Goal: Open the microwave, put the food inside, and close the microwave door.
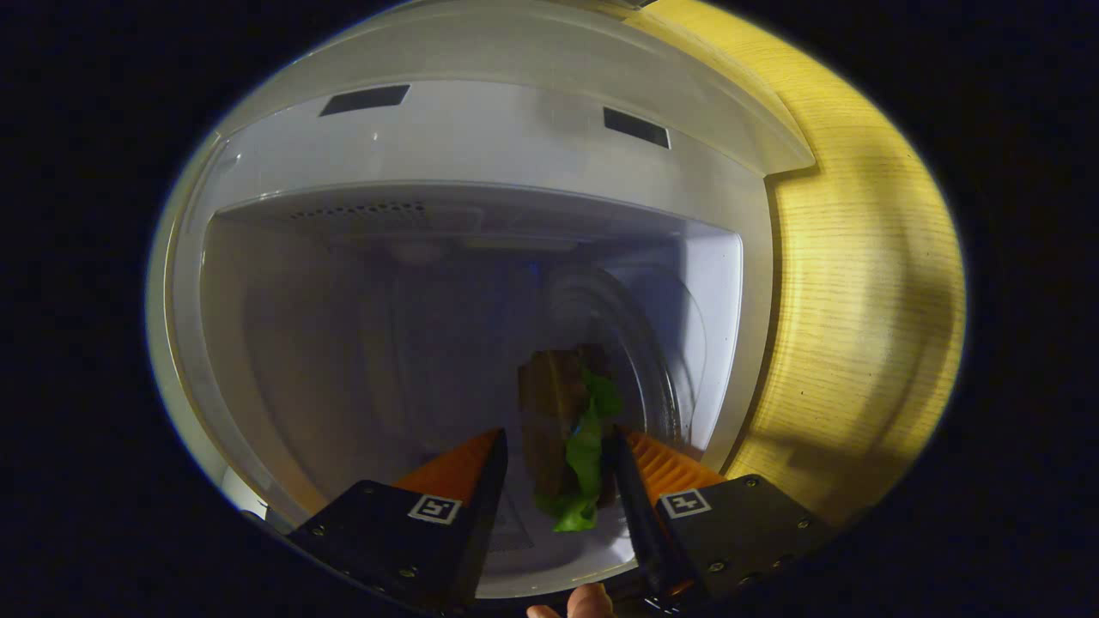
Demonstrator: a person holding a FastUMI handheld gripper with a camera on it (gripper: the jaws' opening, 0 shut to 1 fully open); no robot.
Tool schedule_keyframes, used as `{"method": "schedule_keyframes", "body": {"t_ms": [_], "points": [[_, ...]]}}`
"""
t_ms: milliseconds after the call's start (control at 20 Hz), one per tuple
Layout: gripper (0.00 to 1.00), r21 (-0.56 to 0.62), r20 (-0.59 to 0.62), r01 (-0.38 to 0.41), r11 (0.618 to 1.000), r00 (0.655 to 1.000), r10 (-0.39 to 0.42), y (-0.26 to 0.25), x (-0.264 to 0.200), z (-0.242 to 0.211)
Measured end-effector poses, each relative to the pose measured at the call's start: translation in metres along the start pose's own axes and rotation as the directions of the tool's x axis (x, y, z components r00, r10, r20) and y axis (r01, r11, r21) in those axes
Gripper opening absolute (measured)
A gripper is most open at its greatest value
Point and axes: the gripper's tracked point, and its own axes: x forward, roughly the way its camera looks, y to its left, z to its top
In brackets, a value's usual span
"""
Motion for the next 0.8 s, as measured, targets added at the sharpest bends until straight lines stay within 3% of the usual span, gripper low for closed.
{"method": "schedule_keyframes", "body": {"t_ms": [50, 150, 350, 500, 650, 800], "points": [[0.82, -0.027, -0.005, 0.002, 1.0, 1.0, -0.002, 0.001, -0.006, 0.001], [0.92, -0.061, -0.028, 0.002, 0.998, 1.0, -0.004, 0.002, -0.015, 0.0], [0.91, -0.1, -0.05, -0.003, 0.995, 0.999, -0.002, -0.001, -0.042, 0.006], [0.92, -0.21, -0.082, -0.004, 0.978, 0.997, -0.013, -0.003, -0.068, 0.008], [0.92, -0.402, -0.149, -0.027, 0.915, 0.988, -0.037, -0.005, -0.103, -0.001], [0.91, -0.616, -0.184, -0.073, 0.784, 0.981, -0.054, 0.004, -0.145, -0.005]]}}
